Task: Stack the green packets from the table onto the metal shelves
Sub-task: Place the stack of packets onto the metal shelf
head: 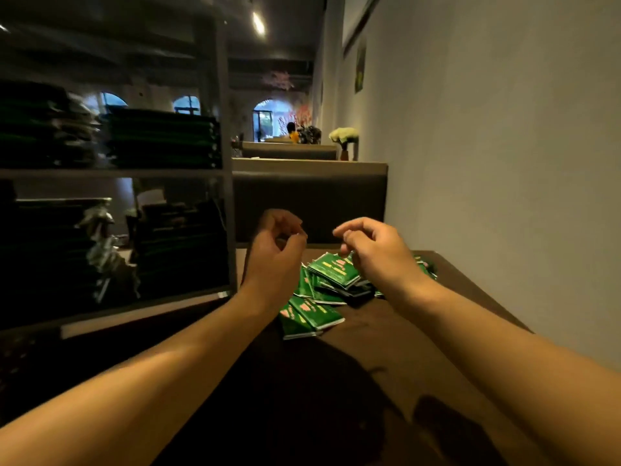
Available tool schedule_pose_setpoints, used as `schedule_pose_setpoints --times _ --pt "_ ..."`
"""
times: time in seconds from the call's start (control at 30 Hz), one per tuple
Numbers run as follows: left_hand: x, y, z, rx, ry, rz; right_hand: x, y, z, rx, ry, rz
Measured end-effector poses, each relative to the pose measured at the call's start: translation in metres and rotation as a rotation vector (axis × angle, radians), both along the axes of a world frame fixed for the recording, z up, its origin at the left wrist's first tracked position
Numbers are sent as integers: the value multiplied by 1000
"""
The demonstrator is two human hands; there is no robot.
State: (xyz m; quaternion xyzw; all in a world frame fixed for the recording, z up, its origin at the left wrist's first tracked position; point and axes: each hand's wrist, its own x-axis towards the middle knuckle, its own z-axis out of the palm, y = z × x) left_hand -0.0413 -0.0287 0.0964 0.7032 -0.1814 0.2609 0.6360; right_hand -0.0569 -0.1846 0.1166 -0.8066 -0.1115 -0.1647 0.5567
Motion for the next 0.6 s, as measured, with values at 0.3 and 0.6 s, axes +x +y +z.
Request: schedule_pose_setpoints --times 0.3,0.6 --pt "89 -29 -93 404 109 222 70 -53 -97 -221 98 -225" --pt "163 -27 -121 1191 147 446 171 -49 -110 -797 -90 -380"
